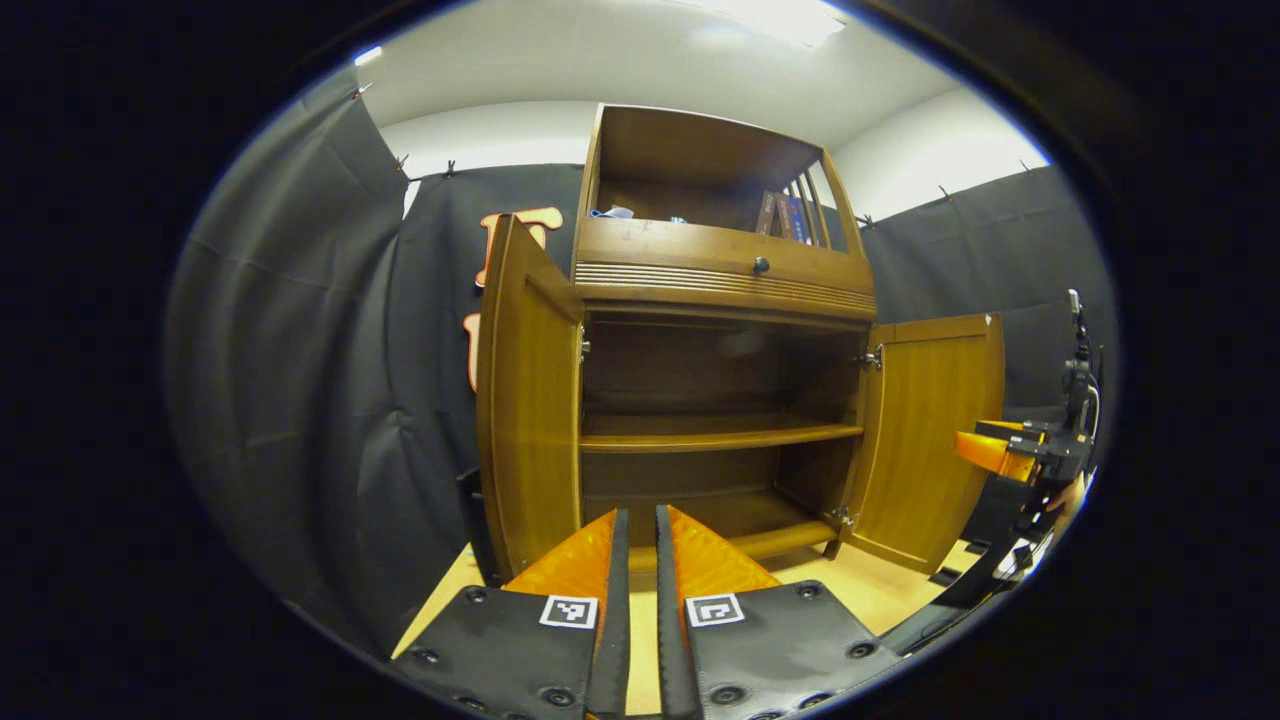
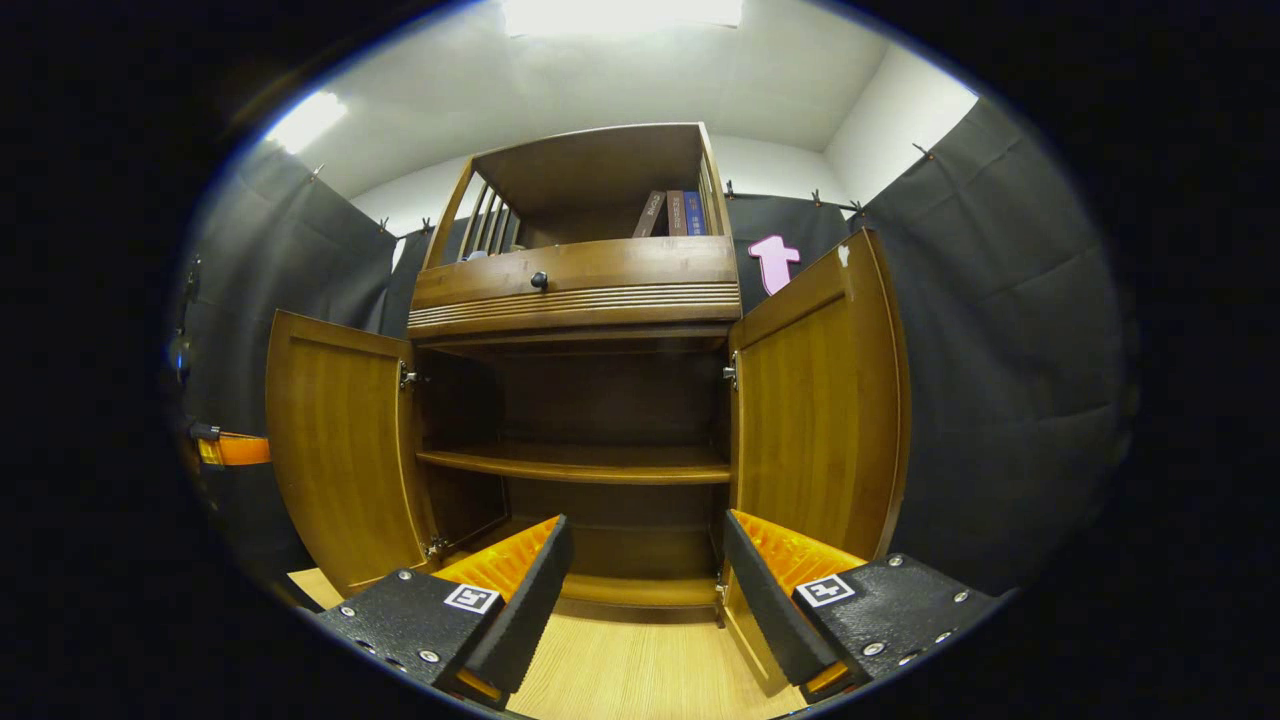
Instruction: Open the right door of the double-door shoe cabinet with the right hand, and open the left door with the left hand.
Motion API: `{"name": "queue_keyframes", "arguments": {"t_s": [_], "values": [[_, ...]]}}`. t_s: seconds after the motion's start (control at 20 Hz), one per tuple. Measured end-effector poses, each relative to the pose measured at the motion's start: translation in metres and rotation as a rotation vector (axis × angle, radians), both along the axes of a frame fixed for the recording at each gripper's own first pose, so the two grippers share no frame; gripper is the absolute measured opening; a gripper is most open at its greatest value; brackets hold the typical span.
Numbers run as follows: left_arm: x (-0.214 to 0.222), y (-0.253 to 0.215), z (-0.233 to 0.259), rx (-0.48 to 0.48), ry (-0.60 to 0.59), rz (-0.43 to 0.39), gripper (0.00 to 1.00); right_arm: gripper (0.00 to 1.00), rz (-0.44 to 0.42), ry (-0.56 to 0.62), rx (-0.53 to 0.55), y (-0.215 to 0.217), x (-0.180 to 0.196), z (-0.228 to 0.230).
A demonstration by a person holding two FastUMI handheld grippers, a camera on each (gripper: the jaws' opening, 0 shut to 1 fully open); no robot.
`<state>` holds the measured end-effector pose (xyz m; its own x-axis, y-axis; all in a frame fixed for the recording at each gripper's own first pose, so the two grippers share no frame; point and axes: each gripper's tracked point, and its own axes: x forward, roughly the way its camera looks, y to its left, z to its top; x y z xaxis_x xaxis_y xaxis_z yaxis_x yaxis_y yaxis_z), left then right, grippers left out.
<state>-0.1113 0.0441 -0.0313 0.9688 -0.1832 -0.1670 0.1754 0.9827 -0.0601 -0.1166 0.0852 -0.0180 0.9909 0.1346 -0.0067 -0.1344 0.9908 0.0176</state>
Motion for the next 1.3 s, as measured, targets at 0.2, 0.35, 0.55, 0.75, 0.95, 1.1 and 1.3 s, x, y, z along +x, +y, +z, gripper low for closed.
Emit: {"name": "queue_keyframes", "arguments": {"t_s": [0.2, 0.35, 0.55, 0.75, 0.95, 1.1, 1.3], "values": [[0.011, -0.008, 0.018, 0.022, -0.04, 0.043, 0.3, 0.98, -0.002, -0.011, -0.017, -0.006, -0.002, 0.014], [0.015, -0.014, 0.026, 0.042, -0.05, 0.073, 0.46, 0.92, -0.003, -0.019, -0.022, -0.008, -0.001, 0.023], [0.02, -0.021, 0.031, 0.065, -0.054, 0.094, 0.67, 0.92, 0.013, -0.012, -0.016, -0.005, 0.003, 0.025], [0.027, -0.018, 0.035, 0.069, -0.061, 0.118, 0.83, 0.92, 0.021, -0.002, -0.025, -0.003, 0.008, 0.026], [0.031, -0.008, 0.028, 0.051, -0.037, 0.162, 0.96, 0.92, 0.034, 0.019, -0.051, 0.005, 0.011, 0.02], [0.025, -0.003, 0.025, 0.07, -0.039, 0.189, 0.96, 0.92, 0.038, 0.021, -0.058, 0.007, 0.009, 0.016], [0.014, 0.0, 0.024, 0.079, -0.031, 0.198, 0.98, 0.93, 0.046, 0.023, -0.06, 0.009, 0.004, 0.015]]}}
